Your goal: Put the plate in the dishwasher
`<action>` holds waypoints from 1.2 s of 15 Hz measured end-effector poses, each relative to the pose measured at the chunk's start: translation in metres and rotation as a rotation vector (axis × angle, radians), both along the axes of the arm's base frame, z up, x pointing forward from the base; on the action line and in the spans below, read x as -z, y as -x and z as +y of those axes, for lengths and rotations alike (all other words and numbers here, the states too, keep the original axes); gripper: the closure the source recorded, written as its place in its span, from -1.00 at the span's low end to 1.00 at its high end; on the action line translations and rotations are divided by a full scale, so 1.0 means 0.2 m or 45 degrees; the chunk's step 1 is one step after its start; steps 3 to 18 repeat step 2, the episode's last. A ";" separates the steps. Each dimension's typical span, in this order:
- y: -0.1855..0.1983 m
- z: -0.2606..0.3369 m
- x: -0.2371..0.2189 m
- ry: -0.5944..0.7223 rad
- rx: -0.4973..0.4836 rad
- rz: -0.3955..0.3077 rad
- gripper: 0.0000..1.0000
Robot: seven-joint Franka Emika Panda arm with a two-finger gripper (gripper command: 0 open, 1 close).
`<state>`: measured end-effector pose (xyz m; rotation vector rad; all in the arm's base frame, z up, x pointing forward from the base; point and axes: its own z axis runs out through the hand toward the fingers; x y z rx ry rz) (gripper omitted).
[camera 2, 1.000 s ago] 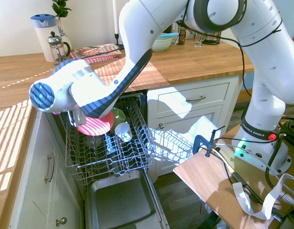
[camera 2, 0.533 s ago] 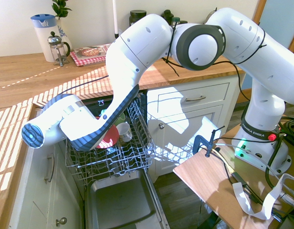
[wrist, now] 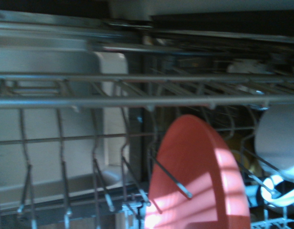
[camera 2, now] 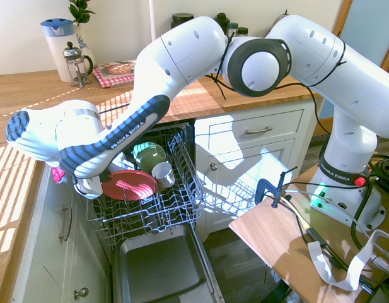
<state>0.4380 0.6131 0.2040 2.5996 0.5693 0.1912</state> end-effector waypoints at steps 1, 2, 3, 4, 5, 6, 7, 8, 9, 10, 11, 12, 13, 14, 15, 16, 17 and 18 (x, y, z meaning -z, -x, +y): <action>-0.03 -0.01 -0.06 -0.039 0.024 0.065 -1.00; -0.08 -0.03 -0.15 -0.086 0.048 0.122 -1.00; -0.08 -0.03 -0.15 -0.086 0.048 0.122 -1.00; -0.08 -0.03 -0.15 -0.086 0.048 0.122 -1.00; -0.08 -0.03 -0.15 -0.086 0.048 0.122 -1.00; -0.08 -0.03 -0.15 -0.086 0.048 0.122 -1.00; -0.08 -0.03 -0.15 -0.086 0.048 0.122 -1.00; -0.08 -0.03 -0.15 -0.086 0.048 0.122 -1.00; -0.08 -0.03 -0.15 -0.086 0.048 0.122 -1.00; -0.08 -0.03 -0.15 -0.086 0.048 0.122 -1.00; -0.08 -0.03 -0.15 -0.086 0.048 0.122 -1.00; -0.08 -0.03 -0.15 -0.086 0.048 0.122 -1.00; -0.08 -0.03 -0.15 -0.086 0.048 0.122 -1.00; -0.08 -0.03 -0.15 -0.086 0.048 0.122 -1.00; -0.08 -0.03 -0.15 -0.086 0.048 0.122 -1.00; -0.08 -0.03 -0.15 -0.086 0.048 0.122 -1.00; -0.08 -0.03 -0.15 -0.086 0.048 0.122 -1.00; -0.08 -0.03 -0.15 -0.086 0.048 0.122 -1.00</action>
